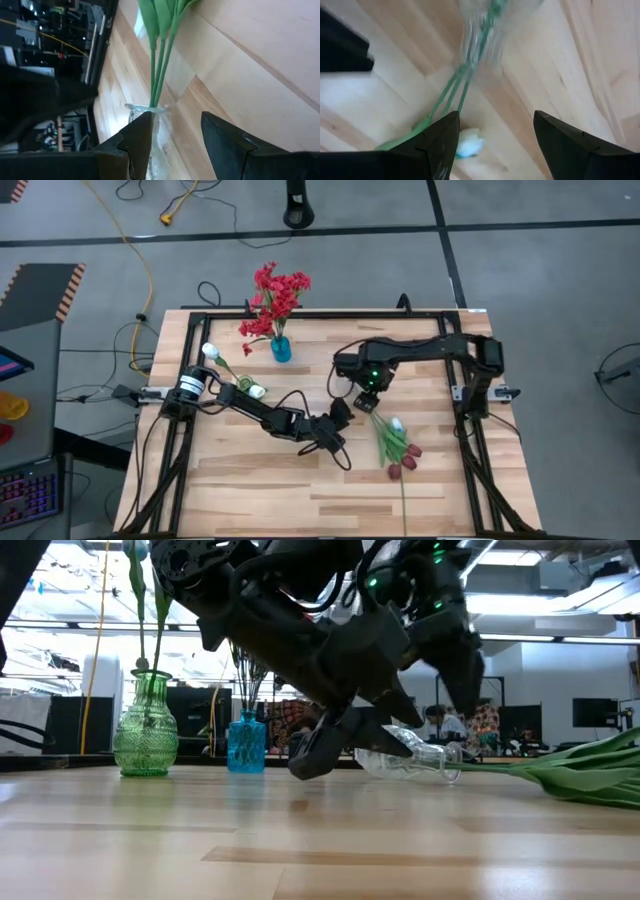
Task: Sort flowers into vase by color
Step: Adjust the transparent vase by standing it upright on the table
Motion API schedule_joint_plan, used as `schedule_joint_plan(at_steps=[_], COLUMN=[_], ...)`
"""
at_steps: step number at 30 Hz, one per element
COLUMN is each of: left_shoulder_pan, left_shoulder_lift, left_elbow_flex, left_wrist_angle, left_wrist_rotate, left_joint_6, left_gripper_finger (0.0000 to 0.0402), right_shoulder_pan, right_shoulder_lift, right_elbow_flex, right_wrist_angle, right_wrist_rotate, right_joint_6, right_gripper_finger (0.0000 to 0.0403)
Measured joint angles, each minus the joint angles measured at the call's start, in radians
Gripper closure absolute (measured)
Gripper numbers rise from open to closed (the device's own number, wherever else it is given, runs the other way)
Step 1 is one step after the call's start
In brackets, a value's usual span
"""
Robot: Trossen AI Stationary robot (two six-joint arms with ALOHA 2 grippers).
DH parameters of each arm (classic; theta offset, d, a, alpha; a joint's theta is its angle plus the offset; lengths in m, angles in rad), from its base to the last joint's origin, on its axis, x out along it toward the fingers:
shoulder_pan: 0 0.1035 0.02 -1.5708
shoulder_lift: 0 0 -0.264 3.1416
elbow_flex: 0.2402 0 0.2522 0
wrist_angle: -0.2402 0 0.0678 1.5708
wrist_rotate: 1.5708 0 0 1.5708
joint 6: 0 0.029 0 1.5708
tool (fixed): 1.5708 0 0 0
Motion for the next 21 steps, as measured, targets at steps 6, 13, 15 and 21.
schedule_joint_plan(at_steps=[6,13,15,21], left_shoulder_pan=[0.017,0.057,0.070,0.106], left_shoulder_lift=[-0.013,-0.023,-0.023,-0.023], left_elbow_flex=[-0.001,0.000,0.000,0.007], left_wrist_angle=[0.005,0.006,0.006,0.008], left_wrist_rotate=[0.034,0.119,0.121,0.120], left_joint_6=[-0.075,-0.129,-0.138,-0.162], left_gripper_finger=[0.0242,0.0242,0.0242,0.0242], right_shoulder_pan=[0.085,0.232,0.280,0.385], right_shoulder_lift=[-0.161,-0.327,-0.357,-0.374], right_elbow_flex=[-0.173,-0.394,-0.434,-0.481], right_wrist_angle=[0.123,0.326,0.376,0.481], right_wrist_rotate=[0.002,0.023,0.074,0.216], right_joint_6=[0.111,0.319,0.350,0.458], right_gripper_finger=[0.0120,0.0120,0.0120,0.0120])
